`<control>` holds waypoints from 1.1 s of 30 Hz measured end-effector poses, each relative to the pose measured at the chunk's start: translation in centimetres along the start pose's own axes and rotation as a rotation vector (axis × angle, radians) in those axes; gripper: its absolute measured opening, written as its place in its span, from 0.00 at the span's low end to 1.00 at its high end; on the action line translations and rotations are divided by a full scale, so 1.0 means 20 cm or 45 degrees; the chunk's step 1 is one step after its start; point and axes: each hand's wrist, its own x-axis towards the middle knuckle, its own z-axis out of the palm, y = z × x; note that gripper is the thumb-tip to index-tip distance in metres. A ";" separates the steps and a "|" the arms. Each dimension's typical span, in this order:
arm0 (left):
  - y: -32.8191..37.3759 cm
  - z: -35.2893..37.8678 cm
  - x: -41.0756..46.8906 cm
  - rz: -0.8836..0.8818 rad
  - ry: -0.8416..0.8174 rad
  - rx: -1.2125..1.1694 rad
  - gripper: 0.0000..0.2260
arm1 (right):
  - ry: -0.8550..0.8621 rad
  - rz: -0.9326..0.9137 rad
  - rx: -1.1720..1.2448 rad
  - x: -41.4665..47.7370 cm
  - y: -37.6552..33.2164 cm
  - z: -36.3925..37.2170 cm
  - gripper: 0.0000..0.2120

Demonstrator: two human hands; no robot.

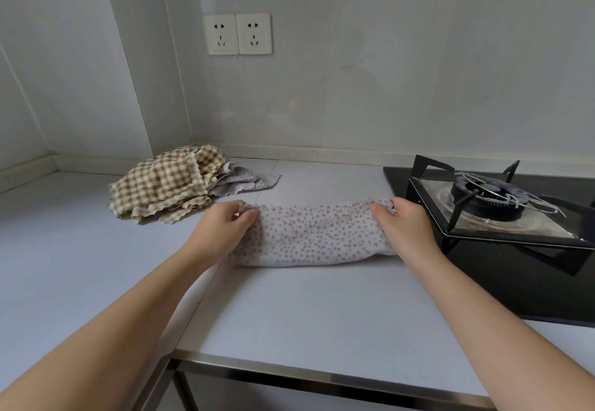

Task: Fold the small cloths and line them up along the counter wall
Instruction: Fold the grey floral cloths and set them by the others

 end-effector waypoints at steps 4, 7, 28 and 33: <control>0.02 -0.01 0.00 -0.168 -0.004 0.144 0.16 | -0.098 0.066 -0.121 0.00 -0.01 0.01 0.15; 0.02 0.00 -0.01 -0.141 0.053 0.284 0.14 | -0.126 0.011 -0.264 -0.02 -0.02 0.02 0.18; 0.02 0.14 0.10 0.026 0.219 0.911 0.07 | 0.019 -0.186 -0.830 0.00 -0.01 0.05 0.13; 0.06 0.15 0.06 0.574 0.178 0.698 0.05 | -0.115 -0.412 -0.822 -0.06 -0.07 0.08 0.08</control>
